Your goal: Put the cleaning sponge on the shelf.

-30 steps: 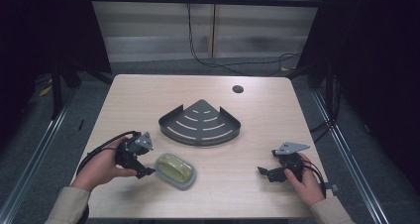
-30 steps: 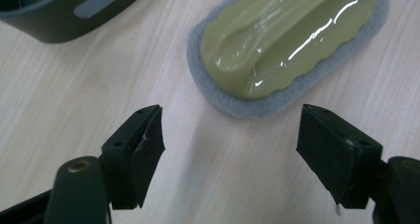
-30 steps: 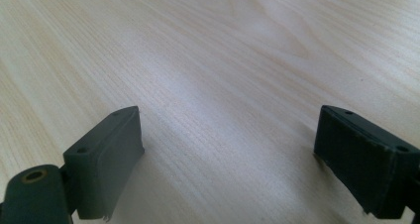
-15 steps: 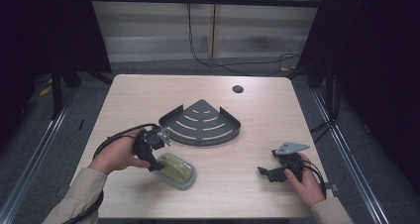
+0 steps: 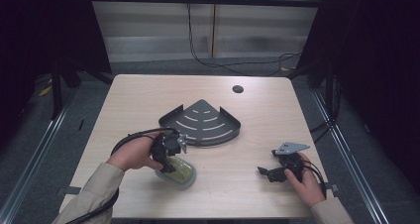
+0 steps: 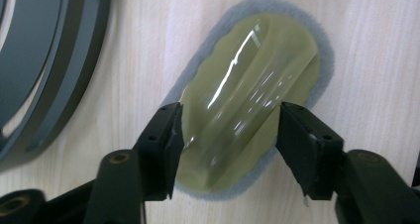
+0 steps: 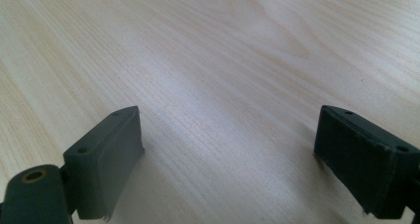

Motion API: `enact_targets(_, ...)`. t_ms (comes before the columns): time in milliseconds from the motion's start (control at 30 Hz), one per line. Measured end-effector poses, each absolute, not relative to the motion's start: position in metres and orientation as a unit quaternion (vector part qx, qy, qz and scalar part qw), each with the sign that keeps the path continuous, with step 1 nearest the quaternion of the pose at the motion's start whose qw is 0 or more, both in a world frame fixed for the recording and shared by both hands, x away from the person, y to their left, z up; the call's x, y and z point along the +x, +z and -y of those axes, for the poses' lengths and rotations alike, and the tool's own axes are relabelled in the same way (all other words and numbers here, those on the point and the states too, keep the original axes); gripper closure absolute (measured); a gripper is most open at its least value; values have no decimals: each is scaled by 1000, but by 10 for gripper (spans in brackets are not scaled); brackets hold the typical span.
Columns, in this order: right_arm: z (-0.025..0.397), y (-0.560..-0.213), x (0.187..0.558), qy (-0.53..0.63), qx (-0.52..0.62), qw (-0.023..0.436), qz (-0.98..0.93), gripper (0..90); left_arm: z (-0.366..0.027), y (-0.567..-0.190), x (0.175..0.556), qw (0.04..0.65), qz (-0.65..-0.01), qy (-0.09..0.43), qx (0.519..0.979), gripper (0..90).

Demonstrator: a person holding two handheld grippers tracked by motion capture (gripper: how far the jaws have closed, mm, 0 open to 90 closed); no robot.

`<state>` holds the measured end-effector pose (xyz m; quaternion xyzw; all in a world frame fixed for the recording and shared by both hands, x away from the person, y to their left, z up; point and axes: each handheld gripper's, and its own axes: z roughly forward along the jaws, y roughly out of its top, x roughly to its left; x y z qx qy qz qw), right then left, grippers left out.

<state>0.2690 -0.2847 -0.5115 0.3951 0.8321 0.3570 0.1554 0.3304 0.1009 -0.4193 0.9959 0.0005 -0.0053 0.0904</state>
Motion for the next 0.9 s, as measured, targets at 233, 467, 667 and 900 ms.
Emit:
enact_targets(233, 285, -511, 269, 357, 395, 155, -832, 108, -92, -417, 329, 72, 10, -11, 997, 664)
enact_targets(467, 285, -511, 269, 357, 395, 155, -832, 108, -93, -409, 329, 66, -35, -42, 996, 715)
enact_targets(667, 285, -511, 269, 357, 396, 155, -832, 107, -110, -394, 337, 65, -108, -41, 991, 715)
enact_targets(900, 285, -512, 269, 358, 394, 156, -832, 108, -125, -380, 343, 59, -145, -43, 987, 715)
